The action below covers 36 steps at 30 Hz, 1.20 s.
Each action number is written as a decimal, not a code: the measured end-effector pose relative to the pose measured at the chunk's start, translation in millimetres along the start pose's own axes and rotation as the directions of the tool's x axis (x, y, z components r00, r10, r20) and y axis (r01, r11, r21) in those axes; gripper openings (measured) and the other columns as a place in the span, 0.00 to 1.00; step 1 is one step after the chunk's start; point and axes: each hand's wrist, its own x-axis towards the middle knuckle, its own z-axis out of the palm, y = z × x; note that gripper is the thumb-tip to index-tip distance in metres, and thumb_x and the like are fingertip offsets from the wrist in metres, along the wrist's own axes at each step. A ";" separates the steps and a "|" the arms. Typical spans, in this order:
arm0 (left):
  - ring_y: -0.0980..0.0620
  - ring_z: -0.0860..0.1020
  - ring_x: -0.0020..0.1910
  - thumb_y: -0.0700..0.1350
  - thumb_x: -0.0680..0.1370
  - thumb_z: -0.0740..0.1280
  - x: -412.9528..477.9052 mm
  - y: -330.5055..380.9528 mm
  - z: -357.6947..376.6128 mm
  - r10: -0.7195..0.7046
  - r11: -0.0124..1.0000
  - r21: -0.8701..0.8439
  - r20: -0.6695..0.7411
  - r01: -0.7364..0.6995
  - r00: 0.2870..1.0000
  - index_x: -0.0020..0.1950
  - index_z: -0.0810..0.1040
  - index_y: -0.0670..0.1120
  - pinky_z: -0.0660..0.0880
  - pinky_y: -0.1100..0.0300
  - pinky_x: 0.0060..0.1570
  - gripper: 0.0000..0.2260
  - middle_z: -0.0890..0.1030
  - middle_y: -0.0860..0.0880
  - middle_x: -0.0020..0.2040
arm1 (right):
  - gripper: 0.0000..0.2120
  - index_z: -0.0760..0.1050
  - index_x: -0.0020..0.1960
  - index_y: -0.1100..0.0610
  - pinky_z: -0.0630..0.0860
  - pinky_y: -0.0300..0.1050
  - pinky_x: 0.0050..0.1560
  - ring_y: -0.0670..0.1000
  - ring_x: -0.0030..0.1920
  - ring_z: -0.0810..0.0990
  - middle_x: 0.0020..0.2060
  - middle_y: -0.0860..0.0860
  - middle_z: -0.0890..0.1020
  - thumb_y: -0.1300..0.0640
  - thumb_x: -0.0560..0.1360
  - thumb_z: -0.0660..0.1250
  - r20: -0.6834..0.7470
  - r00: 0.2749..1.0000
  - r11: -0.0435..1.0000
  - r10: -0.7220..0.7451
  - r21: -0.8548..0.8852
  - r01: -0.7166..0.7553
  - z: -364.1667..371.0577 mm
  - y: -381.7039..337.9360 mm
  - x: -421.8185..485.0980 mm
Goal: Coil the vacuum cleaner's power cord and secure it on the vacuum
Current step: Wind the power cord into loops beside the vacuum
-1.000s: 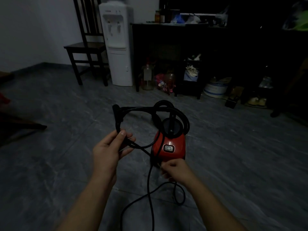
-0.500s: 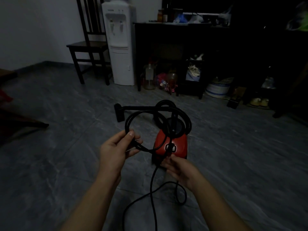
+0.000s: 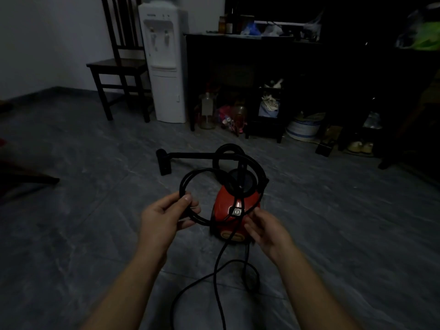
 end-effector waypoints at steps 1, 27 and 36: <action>0.47 0.86 0.45 0.41 0.78 0.68 -0.6 0.3 -0.2 -0.003 1.000 0.009 0.001 0.003 1.000 0.52 0.83 0.43 0.83 0.58 0.40 0.06 0.87 0.43 0.44 | 0.08 0.77 0.57 0.58 0.80 0.42 0.43 0.50 0.48 0.84 0.48 0.53 0.83 0.60 0.79 0.66 0.005 1.000 1.000 -0.016 0.010 0.016 0.6 -2.3 -0.7; 0.49 0.85 0.38 0.40 0.77 0.70 -1.8 -8.5 2.9 -0.114 0.961 0.255 0.022 0.105 0.993 0.47 0.84 0.42 0.79 0.62 0.32 0.03 0.86 0.43 0.40 | 0.09 0.81 0.53 0.54 0.80 0.43 0.47 0.50 0.47 0.86 0.45 0.53 0.87 0.63 0.77 0.68 0.009 0.860 0.830 -0.510 -0.259 0.495 12.0 -32.2 -25.7; 0.52 0.85 0.38 0.42 0.77 0.70 -1.6 -10.4 2.7 -0.095 0.957 0.276 0.014 0.087 0.995 0.48 0.85 0.44 0.78 0.63 0.31 0.04 0.87 0.45 0.41 | 0.14 0.84 0.45 0.47 0.78 0.31 0.46 0.40 0.46 0.84 0.44 0.44 0.86 0.67 0.75 0.69 0.355 0.763 0.555 -0.540 -0.532 0.640 21.4 -21.8 -31.7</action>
